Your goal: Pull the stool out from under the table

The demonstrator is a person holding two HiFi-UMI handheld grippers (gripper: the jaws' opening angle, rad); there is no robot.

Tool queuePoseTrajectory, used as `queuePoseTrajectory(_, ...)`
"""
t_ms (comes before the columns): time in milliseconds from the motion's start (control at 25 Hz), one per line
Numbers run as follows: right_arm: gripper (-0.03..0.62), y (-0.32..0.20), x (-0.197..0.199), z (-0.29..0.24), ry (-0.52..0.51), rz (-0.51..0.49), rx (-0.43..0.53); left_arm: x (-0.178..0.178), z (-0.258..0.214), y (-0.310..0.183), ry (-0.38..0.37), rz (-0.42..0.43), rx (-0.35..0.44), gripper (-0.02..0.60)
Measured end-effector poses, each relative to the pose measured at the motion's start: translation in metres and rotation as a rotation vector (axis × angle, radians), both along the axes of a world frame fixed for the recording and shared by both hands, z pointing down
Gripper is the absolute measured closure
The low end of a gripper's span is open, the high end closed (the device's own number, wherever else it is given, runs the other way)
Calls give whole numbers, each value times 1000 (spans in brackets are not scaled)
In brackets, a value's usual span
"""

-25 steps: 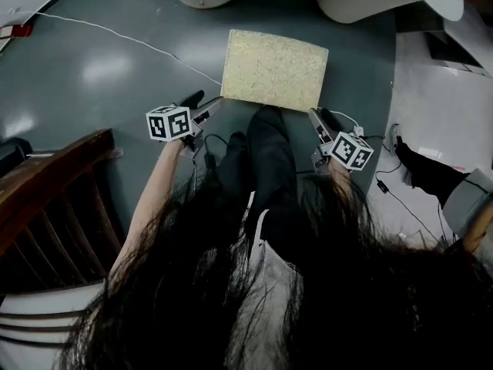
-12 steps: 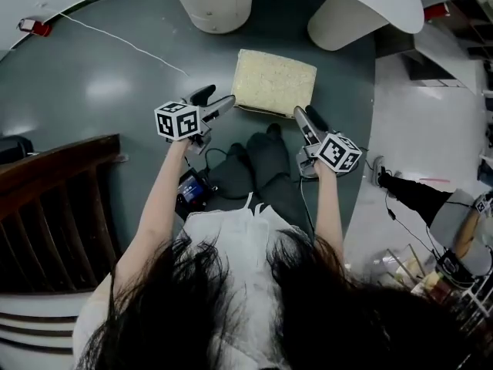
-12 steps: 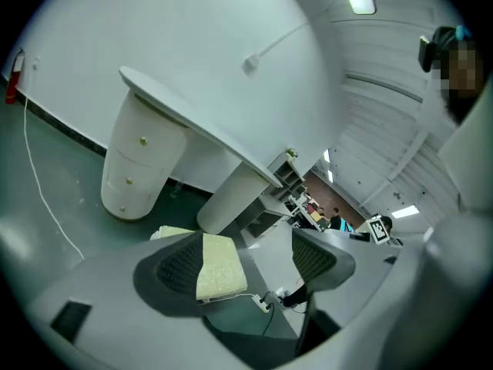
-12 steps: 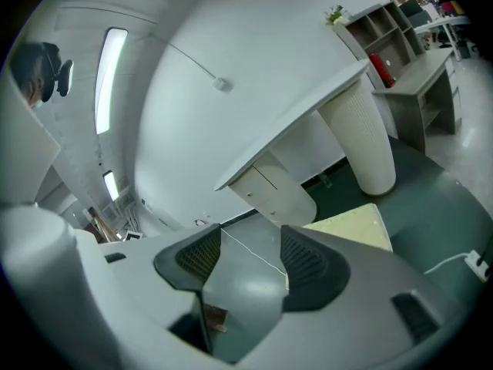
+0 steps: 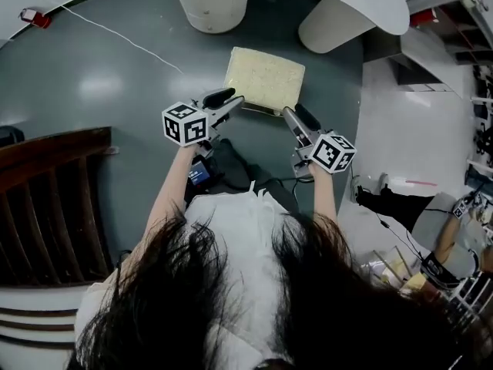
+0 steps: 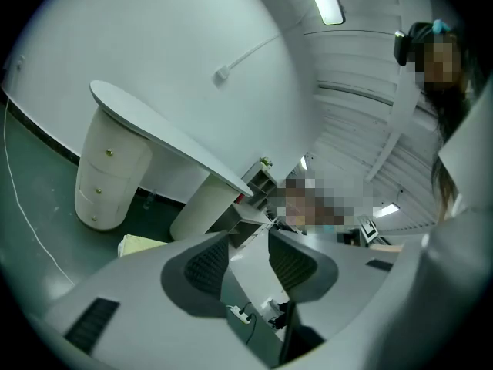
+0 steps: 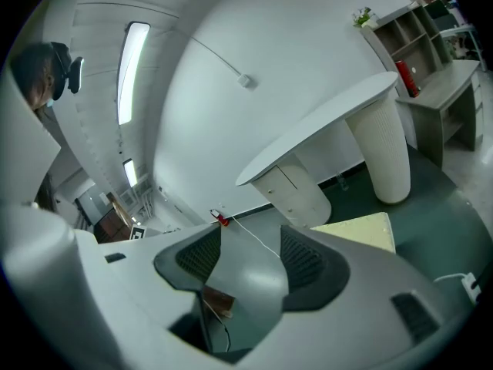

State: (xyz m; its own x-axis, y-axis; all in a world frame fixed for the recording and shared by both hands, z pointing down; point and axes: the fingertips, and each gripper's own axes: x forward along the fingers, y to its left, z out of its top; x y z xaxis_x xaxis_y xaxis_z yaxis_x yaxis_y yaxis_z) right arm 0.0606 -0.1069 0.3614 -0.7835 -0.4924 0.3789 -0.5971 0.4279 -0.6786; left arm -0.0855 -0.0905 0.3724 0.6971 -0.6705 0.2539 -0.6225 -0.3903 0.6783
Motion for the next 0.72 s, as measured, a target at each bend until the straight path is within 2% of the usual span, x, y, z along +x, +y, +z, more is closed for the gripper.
queuePoseTrajectory(160, 347, 27, 13, -6, 28, -71, 24, 24, -9, 24, 19, -31, -3, 425)
queuePoseTrajectory(560, 400, 93, 71, -24, 40, -133, 113, 99, -41, 84, 3, -61, 40, 442)
queuePoseTrajectory(720, 449, 120, 85, -35, 22, -154, 154, 124, -54, 113, -8, -64, 59, 442)
